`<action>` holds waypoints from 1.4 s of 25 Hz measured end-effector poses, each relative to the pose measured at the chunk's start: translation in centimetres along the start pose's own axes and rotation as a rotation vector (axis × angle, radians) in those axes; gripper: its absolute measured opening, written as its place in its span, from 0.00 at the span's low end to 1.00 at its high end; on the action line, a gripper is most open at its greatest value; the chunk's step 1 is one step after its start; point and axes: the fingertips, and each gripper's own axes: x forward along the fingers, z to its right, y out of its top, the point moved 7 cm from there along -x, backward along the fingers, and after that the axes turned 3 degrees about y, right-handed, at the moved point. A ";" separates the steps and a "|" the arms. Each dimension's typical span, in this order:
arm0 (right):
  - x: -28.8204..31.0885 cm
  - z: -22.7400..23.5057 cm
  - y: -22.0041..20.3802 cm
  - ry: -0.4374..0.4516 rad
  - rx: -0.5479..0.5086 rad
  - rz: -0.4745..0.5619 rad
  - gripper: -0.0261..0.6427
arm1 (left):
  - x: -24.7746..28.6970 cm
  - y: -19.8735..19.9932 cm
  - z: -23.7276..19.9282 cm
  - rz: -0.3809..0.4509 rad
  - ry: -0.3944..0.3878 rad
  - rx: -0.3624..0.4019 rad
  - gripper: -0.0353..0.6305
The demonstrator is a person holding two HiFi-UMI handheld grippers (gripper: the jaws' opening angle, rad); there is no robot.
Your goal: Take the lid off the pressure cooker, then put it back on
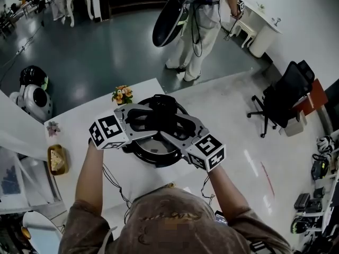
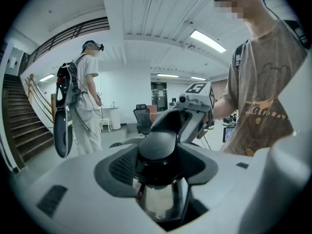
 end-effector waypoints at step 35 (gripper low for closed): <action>5.4 -16.6 7.2 0.816 -0.289 0.058 0.44 | -18.6 1.7 17.3 -0.136 0.815 -0.251 0.44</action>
